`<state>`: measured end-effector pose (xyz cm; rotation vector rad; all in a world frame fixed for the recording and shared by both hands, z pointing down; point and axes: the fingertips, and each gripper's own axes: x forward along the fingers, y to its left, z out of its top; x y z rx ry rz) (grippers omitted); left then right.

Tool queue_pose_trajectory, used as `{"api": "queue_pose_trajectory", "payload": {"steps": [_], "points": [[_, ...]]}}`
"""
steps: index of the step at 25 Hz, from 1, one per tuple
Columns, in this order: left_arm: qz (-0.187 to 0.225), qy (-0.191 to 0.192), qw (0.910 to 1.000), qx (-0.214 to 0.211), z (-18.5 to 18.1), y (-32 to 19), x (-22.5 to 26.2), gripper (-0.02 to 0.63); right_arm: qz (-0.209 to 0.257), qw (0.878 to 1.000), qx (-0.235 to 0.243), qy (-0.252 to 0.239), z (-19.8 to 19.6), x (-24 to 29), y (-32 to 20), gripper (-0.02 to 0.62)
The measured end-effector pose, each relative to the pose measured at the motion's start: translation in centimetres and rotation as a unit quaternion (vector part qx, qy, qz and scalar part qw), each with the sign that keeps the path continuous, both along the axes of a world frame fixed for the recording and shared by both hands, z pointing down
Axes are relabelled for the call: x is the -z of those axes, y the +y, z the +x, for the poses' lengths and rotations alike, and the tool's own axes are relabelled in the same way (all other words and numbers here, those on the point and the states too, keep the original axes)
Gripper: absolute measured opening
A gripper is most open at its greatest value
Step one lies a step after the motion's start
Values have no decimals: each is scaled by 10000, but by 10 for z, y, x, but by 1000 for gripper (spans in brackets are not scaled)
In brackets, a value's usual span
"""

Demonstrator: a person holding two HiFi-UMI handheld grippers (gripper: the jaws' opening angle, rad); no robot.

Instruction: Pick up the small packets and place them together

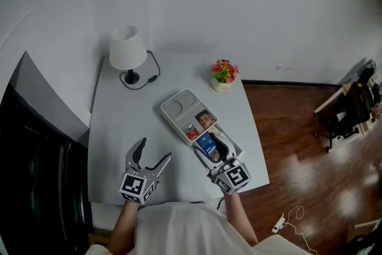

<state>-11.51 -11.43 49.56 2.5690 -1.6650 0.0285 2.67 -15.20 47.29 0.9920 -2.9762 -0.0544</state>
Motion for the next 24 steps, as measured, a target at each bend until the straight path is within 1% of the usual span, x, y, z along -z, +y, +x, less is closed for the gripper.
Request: {"api": "queue_pose_trajectory", "payload": {"steps": [2,5,9,11,15,18,20,24], "points": [[-14,-2,10000,-39,0,0,-2,385,-65,9998,27,184,-6,-11,8,301],[-30,-6,9999,-106,1,1,-3,385,-140,9995,164,214,-13,-20,17,301],[-36,-17,9999,-167,-1,5,-2,385,-82,9991,372,195,-19,-21,25,300],[-36,-42,9998,-204,-3,5,-2,385,-66,9992,329,207,-18,-20,22,301],[-65,-51,9996,-268,-2,6,-4,385,-197,9995,195,150,-17,-19,16,299],[-66,-3,9996,-278,-1,7,-3,385,-257,9989,331,211,-25,-21,17,299],[-62,24,9995,-295,-1,8,-3,385,-338,9982,487,121,-31,-20,21,299],[-80,73,9995,-301,-3,9,-5,385,-437,9960,732,-272,-41,-10,27,299]]}}
